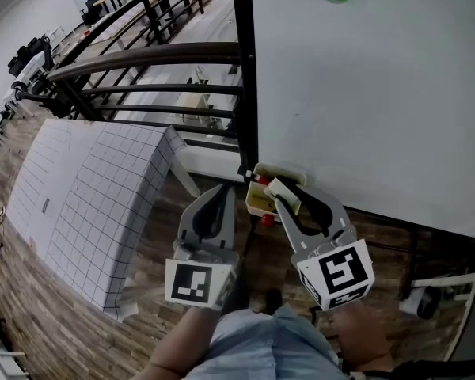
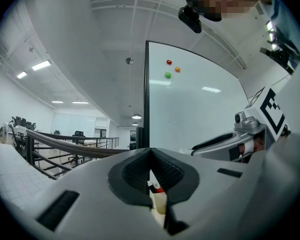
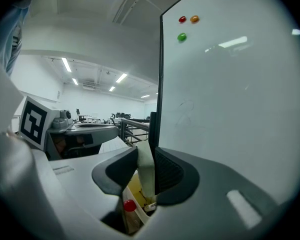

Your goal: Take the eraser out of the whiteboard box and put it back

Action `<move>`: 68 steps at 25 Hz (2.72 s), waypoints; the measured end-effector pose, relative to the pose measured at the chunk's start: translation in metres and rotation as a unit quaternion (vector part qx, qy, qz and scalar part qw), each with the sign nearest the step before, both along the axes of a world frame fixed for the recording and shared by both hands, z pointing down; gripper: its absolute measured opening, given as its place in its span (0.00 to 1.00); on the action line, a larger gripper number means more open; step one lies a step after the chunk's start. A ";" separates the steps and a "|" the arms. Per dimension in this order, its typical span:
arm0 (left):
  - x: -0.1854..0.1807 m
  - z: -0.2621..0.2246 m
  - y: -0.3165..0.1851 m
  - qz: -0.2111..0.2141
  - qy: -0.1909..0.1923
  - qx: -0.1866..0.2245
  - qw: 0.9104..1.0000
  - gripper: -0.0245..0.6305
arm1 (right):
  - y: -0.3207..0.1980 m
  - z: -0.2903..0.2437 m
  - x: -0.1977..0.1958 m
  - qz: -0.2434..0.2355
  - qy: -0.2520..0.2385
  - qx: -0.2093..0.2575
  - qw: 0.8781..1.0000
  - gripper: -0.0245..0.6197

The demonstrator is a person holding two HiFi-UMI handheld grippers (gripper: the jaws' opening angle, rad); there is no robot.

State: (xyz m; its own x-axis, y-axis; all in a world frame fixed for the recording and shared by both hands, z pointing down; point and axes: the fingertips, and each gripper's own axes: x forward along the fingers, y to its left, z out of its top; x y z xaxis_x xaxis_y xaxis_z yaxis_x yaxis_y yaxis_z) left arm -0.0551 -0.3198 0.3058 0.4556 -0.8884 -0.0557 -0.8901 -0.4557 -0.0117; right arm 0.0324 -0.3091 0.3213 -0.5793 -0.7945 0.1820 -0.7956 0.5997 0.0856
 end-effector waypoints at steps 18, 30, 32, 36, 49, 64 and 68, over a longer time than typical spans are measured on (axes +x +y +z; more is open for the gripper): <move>-0.016 0.019 -0.029 0.012 -0.006 -0.025 1.000 0.04 | -0.013 0.032 -0.033 -0.017 0.012 -0.051 0.998 0.20; -0.015 0.037 -0.045 0.028 -0.012 -0.045 0.999 0.04 | -0.027 0.087 -0.036 0.001 0.029 -0.113 0.993 0.21; -0.014 0.040 -0.046 0.030 -0.013 -0.049 0.998 0.04 | -0.029 0.094 -0.036 0.004 0.031 -0.122 0.992 0.21; -0.014 0.042 -0.047 0.031 -0.014 -0.054 0.998 0.04 | -0.030 0.096 -0.037 0.006 0.032 -0.127 0.991 0.23; -0.007 0.021 -0.029 0.025 -0.011 -0.025 0.999 0.04 | -0.012 0.067 -0.016 0.015 0.010 -0.095 0.995 0.26; 0.015 -0.016 0.020 0.006 -0.019 0.017 1.000 0.04 | 0.019 -0.008 0.030 0.042 -0.034 0.020 0.998 0.04; 0.015 -0.018 0.027 -0.002 -0.021 0.021 1.000 0.04 | 0.021 -0.017 0.033 0.042 -0.041 0.035 0.998 0.04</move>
State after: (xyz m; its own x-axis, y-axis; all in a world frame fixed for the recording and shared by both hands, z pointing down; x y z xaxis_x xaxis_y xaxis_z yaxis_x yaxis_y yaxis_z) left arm -0.0400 -0.2933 0.2876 0.4549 -0.8875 -0.0736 -0.8901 -0.4506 -0.0681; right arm 0.0653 -0.2877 0.3043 -0.5216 -0.8495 0.0799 -0.8484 0.5263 0.0571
